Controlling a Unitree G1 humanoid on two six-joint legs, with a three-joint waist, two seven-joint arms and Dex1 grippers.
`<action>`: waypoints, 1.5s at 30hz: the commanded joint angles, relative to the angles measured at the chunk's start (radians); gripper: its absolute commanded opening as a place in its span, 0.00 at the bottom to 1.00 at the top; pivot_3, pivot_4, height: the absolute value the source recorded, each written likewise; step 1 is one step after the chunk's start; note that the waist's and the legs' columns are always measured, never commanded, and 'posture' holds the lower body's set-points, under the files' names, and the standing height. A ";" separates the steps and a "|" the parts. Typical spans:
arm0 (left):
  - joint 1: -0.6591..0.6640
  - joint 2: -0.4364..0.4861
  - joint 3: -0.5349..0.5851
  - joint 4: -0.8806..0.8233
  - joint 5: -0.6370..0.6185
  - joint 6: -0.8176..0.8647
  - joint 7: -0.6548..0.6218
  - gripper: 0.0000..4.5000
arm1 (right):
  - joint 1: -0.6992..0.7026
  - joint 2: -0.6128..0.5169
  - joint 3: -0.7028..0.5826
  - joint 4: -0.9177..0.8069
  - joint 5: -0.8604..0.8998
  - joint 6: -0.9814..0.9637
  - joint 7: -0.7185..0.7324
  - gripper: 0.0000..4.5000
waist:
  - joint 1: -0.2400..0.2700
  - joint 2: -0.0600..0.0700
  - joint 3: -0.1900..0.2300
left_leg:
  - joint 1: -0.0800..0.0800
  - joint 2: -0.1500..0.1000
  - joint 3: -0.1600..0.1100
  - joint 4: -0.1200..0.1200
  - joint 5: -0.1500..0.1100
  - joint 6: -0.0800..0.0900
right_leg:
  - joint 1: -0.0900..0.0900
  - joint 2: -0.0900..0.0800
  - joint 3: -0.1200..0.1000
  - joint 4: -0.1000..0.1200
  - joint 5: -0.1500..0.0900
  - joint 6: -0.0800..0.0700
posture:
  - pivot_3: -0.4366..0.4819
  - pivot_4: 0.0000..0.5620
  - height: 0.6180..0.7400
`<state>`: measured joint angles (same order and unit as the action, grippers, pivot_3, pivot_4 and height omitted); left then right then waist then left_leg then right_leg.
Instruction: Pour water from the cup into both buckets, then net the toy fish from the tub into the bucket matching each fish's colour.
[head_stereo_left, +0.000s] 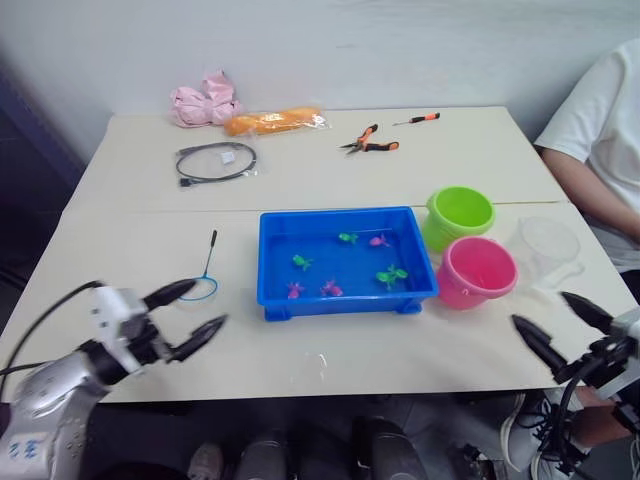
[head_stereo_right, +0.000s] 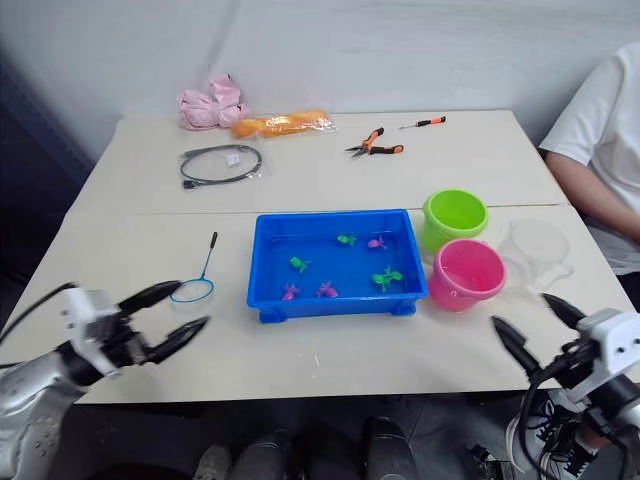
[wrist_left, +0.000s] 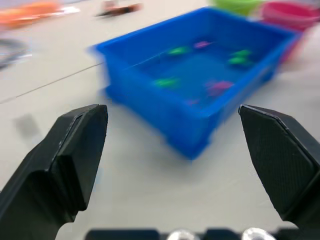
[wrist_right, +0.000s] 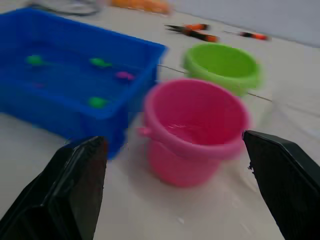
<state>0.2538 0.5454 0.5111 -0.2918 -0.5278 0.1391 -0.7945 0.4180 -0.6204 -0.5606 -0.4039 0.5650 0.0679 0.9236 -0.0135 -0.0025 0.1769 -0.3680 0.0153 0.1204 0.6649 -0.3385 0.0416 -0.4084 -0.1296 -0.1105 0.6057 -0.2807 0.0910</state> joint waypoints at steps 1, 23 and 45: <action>0.085 -0.058 0.123 0.106 0.064 -0.129 0.081 1.00 | -0.057 -0.018 0.095 -0.020 0.029 -0.131 0.184 1.00 | 0.009 0.000 0.000 | 0.000 0.000 0.000 0.000 -0.001 0.000 | 0.000 0.000 0.000 -0.001 0.000 0.000 | 0.48 0.27 1.00; -0.288 -0.054 -0.112 -0.135 0.110 0.692 0.693 1.00 | -0.325 -0.028 0.277 0.057 -0.005 -0.194 0.178 1.00 | 0.036 -0.007 0.001 | -0.002 0.000 -0.001 0.001 0.002 -0.002 | -0.001 -0.001 -0.003 0.000 0.000 -0.001 | 0.48 0.27 1.00; -0.836 -0.192 -0.412 0.734 0.347 0.649 0.674 0.61 | -0.337 -0.068 0.254 0.001 -0.004 -0.066 0.120 1.00 | 0.042 -0.006 0.000 | -0.002 -0.002 0.002 0.003 0.007 -0.002 | 0.000 0.001 -0.011 0.006 0.001 0.001 | 0.48 0.27 1.00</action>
<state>-0.6194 0.3726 0.1192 0.4008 -0.1896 0.7614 -0.1042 0.0628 -0.6779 -0.2766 -0.3941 0.5520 0.0253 1.0319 0.0288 -0.0088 0.1770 -0.3694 0.0132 0.1222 0.6676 -0.3313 0.0400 -0.4081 -0.1293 -0.1218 0.6119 -0.2795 0.0917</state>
